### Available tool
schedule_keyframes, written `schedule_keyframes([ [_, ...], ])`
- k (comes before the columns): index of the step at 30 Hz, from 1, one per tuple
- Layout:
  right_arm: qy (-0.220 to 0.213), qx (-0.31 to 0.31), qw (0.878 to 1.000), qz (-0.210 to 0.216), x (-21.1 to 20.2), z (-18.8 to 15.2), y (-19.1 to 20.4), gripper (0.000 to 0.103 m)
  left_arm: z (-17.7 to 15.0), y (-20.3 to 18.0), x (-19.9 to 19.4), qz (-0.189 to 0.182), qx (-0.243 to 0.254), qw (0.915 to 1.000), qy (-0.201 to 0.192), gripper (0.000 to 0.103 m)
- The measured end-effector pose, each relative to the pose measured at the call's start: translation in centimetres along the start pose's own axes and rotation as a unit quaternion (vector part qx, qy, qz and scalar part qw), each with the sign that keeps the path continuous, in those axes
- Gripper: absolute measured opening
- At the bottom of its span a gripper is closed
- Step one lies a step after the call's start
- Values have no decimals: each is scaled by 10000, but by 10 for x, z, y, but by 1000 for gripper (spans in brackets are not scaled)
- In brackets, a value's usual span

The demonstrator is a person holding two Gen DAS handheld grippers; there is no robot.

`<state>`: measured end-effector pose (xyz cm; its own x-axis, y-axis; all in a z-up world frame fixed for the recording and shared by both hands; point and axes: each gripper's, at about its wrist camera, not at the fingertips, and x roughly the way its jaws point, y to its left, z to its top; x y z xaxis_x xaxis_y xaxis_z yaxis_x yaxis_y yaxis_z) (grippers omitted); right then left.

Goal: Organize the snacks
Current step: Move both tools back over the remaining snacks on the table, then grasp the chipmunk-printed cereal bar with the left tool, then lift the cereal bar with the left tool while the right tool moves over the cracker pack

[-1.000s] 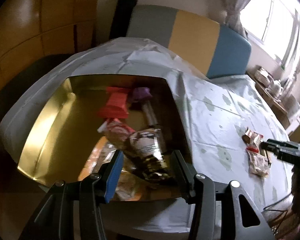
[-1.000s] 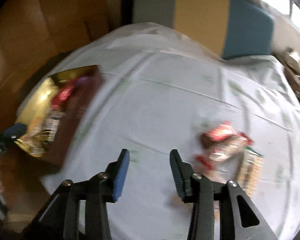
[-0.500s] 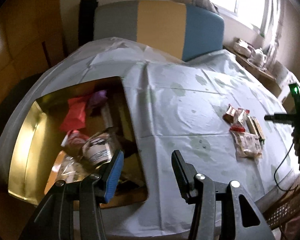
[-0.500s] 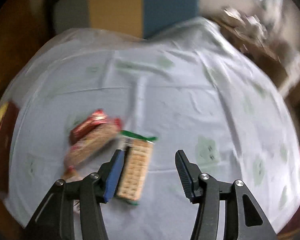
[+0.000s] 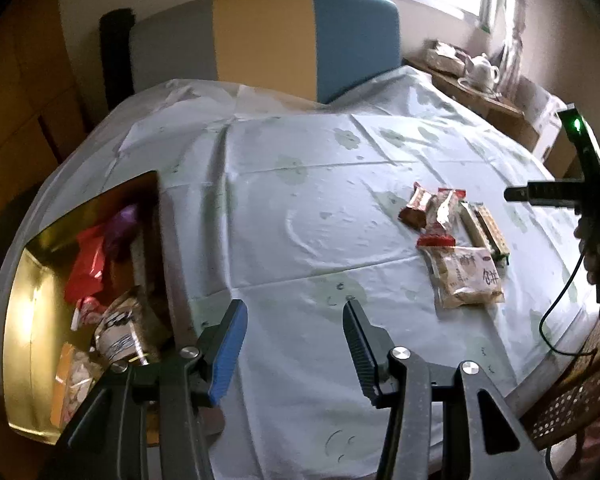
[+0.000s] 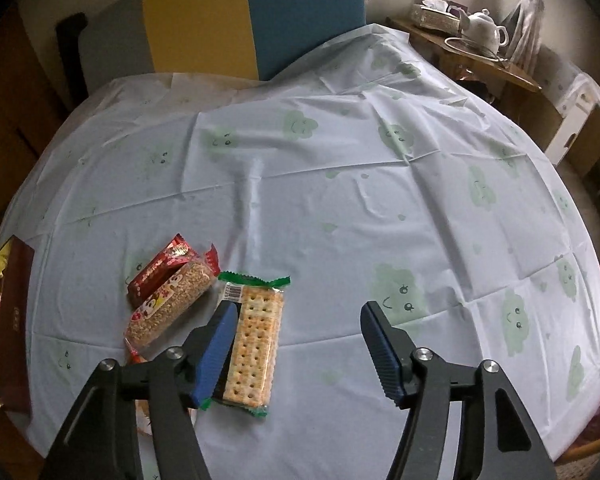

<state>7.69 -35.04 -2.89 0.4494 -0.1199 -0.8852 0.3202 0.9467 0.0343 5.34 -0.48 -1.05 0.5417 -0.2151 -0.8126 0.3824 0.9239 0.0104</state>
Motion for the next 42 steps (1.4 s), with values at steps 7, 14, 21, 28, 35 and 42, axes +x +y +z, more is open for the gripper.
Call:
schedule_keyframes([
  [7,-25,29,10000,-1,-1,1,-1,70,7,-23,21,-255,176,9991,287,51],
  [14,-123,131,9998,50,-5,3,-5,71,30,-54,39,-703,564,9953,344,46],
  [21,-233,374,9990,107,-11,6,-14,71,64,-101,51,-1263,1200,9845,193,34],
  [28,-304,566,9977,208,-15,8,-21,74,87,-152,89,-1448,1839,9712,446,34],
  [35,-317,684,9967,309,-16,11,-25,77,90,-182,134,-1068,2336,9638,719,35],
  [42,-291,730,9962,363,-15,11,-27,77,88,-173,150,-1236,2069,9669,838,29],
])
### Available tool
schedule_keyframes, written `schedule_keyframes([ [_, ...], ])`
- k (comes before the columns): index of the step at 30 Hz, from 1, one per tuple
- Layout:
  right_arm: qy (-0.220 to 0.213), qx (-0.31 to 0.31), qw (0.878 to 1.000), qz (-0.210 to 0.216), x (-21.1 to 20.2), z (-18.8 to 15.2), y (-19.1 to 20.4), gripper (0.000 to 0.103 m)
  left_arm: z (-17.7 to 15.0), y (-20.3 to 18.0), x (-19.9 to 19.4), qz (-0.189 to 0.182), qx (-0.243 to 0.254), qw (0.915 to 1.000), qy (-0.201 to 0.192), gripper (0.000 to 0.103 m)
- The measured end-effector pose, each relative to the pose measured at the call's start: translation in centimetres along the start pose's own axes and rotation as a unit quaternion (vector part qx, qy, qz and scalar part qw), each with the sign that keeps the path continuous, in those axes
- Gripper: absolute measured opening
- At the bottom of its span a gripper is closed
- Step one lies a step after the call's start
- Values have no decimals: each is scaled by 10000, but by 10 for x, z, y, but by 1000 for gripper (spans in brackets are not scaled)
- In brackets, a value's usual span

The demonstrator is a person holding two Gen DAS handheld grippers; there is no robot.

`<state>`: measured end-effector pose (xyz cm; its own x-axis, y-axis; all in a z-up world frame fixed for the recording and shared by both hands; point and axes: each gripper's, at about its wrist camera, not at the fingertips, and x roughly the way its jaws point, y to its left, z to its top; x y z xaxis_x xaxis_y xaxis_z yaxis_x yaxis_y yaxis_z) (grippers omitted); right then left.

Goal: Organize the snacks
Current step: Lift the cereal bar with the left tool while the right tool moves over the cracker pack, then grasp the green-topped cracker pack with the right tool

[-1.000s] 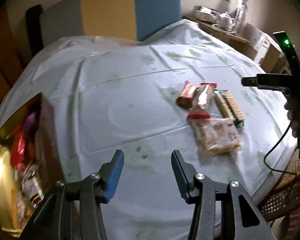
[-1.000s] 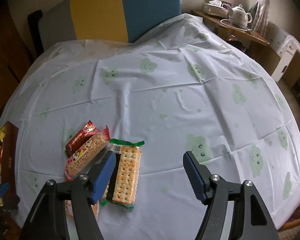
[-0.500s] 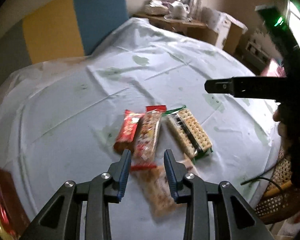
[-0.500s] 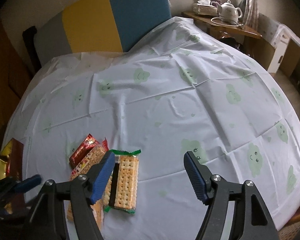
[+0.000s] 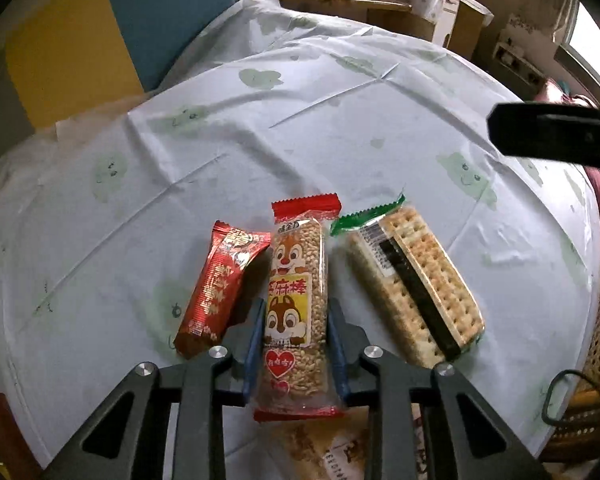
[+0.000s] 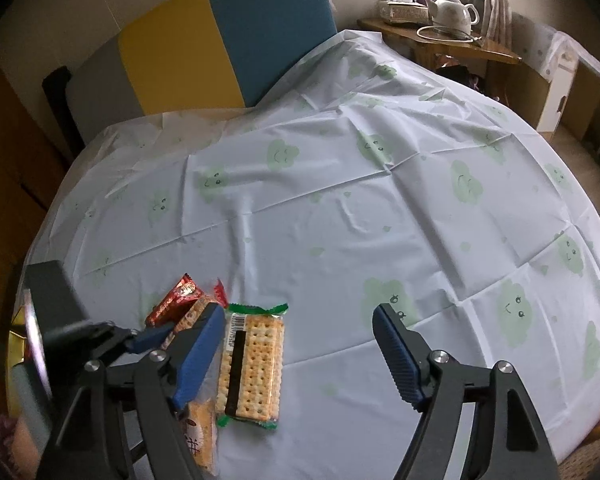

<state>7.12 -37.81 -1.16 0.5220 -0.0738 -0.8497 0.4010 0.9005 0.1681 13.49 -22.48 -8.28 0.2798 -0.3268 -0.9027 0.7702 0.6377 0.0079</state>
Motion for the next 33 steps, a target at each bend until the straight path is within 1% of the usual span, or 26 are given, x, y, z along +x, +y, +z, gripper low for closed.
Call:
schedule_keyframes([
  [2,-1,-6,10000,-14,0,0,-1,77,-7,7,-11,-67,-256,9995,-164,29],
  [5,8,11,10000,-51,1,0,-2,77,-23,23,-45,-164,-676,9959,-583,29],
  [6,22,13,10000,-65,2,0,-2,77,-28,26,-53,-174,-772,9946,-668,29],
  [10,102,-59,9998,-133,6,-1,0,77,-61,42,-89,9,-1122,9892,-942,29],
  [13,215,-181,9994,-200,10,-4,3,77,-91,52,-100,240,-1395,9855,-934,29],
  [17,399,-386,9982,-220,18,-9,10,78,-133,53,-104,595,-1701,9806,-777,29],
  [21,714,-500,9962,-38,30,-15,17,80,-162,53,-95,853,-1914,9759,-605,29],
  [23,877,-549,9946,17,38,-18,21,80,-172,55,-91,802,-2057,9738,-548,29],
  [24,959,-577,9937,45,42,-20,24,80,-175,55,-92,797,-2074,9727,-672,29],
  [28,1168,-683,9908,78,56,-25,36,80,-178,53,-89,823,-2036,9728,-732,30],
  [30,1268,-793,9887,51,66,-28,45,80,-181,55,-89,758,-2079,9719,-797,30],
  [33,1355,-1055,9851,-60,78,-34,60,79,-188,61,-92,564,-2221,9692,-901,30],
])
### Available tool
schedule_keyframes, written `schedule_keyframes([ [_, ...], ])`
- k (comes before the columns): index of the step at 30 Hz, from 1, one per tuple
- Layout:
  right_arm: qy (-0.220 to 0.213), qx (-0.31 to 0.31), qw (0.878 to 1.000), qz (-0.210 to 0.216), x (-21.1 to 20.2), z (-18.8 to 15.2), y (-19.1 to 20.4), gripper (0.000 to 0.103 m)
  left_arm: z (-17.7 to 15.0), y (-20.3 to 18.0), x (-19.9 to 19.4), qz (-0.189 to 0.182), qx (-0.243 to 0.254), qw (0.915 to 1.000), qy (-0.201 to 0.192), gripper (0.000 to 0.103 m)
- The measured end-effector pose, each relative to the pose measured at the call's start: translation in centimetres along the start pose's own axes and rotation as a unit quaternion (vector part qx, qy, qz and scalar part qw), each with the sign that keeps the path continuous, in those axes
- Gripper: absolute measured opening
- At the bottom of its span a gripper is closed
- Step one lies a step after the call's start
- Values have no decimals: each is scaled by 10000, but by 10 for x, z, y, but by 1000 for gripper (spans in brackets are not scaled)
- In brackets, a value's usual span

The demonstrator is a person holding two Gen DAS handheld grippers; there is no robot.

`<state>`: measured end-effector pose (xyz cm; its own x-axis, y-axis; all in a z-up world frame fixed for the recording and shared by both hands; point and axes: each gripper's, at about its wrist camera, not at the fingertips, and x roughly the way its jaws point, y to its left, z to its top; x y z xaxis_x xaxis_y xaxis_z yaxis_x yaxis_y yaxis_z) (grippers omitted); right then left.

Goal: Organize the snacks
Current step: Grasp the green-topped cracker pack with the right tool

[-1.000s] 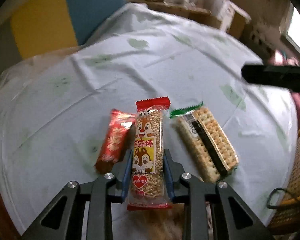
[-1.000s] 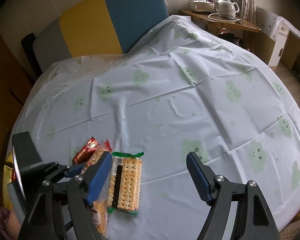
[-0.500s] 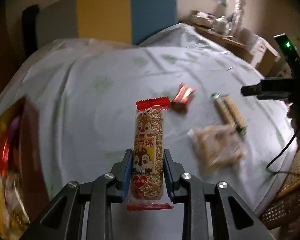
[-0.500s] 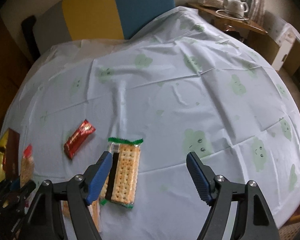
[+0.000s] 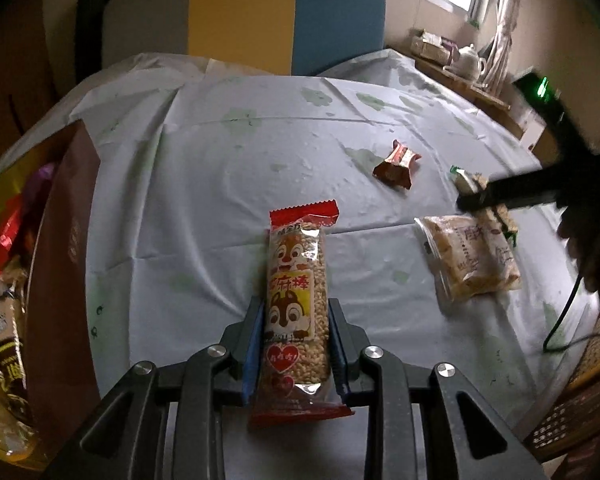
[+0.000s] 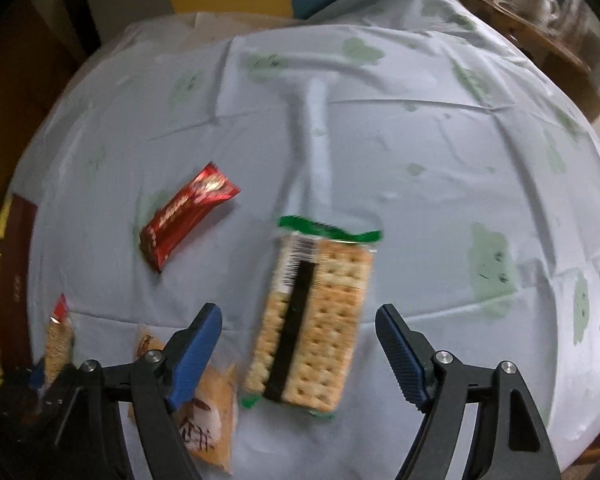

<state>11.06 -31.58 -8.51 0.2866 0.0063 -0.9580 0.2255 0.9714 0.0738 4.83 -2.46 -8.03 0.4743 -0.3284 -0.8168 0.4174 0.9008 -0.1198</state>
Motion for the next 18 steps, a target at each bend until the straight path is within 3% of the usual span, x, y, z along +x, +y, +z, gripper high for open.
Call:
schedule_keyframes([
  [1,27,-110,9999,-99,4,-1,4,76,0,1,0,-43,-27,10000,-15,30],
  [4,-58,-421,9983,-396,5,-4,14,48,-2,2,-1,-55,-43,9999,-91,30],
  [18,-102,-459,9979,-451,6,-4,12,50,0,-1,3,-20,-140,9998,-133,30],
])
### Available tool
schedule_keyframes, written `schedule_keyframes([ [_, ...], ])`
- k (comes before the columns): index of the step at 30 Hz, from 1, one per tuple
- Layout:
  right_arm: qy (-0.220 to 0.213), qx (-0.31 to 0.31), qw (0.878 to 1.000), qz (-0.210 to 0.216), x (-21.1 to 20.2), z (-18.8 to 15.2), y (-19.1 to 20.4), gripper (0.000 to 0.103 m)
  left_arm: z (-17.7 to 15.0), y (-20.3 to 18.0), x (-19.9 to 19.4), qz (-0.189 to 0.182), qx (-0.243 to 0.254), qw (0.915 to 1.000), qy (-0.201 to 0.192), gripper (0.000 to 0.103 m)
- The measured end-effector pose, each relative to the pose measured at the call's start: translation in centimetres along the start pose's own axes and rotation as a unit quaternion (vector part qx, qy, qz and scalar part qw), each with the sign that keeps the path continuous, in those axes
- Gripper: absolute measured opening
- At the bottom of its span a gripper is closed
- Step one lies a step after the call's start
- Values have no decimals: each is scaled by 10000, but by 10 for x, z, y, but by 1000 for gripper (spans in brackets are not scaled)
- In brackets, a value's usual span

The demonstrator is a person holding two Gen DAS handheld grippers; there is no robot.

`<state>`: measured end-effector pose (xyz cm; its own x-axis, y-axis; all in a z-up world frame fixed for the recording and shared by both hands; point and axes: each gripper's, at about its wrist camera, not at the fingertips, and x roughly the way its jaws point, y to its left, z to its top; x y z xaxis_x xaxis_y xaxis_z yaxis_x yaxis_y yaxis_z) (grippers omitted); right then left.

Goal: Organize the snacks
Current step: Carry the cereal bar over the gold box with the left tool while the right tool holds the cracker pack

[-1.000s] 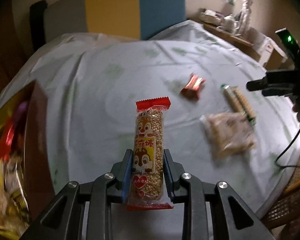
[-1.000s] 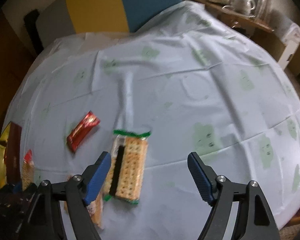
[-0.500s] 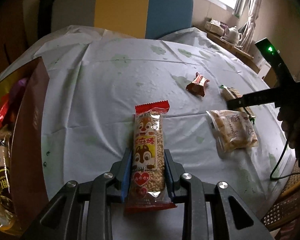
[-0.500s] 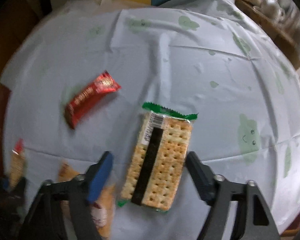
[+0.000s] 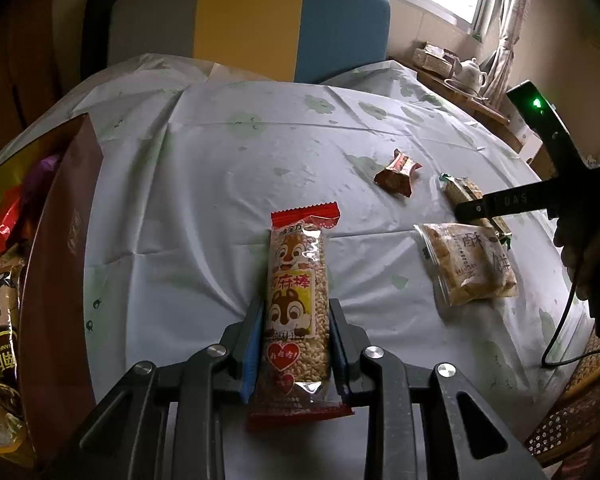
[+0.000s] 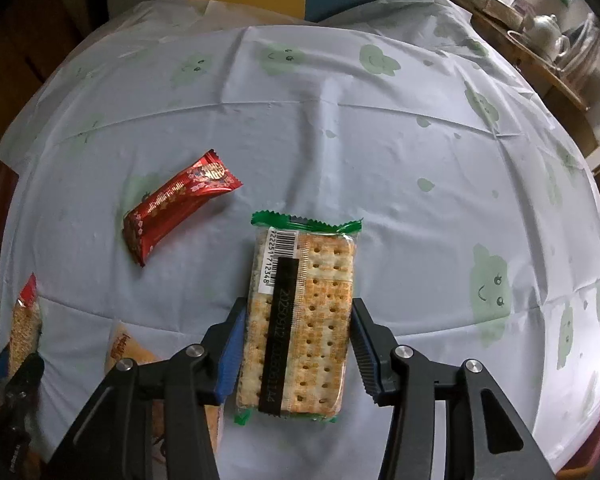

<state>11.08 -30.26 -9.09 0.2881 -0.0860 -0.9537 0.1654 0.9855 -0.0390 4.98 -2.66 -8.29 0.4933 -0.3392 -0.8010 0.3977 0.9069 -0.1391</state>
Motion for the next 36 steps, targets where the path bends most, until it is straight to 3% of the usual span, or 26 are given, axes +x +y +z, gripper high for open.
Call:
schedule_keyframes([
  [7,-76,-255,9995,-163,-1,-3,15,49,8,6,-5,62,-209,9997,146,29],
  [22,-164,-506,9981,-299,-7,-9,28,49,27,20,-72,463,-298,9971,-525,29],
  [36,-247,-666,9966,-419,-13,-14,36,48,21,63,-106,924,-738,9901,-754,29],
])
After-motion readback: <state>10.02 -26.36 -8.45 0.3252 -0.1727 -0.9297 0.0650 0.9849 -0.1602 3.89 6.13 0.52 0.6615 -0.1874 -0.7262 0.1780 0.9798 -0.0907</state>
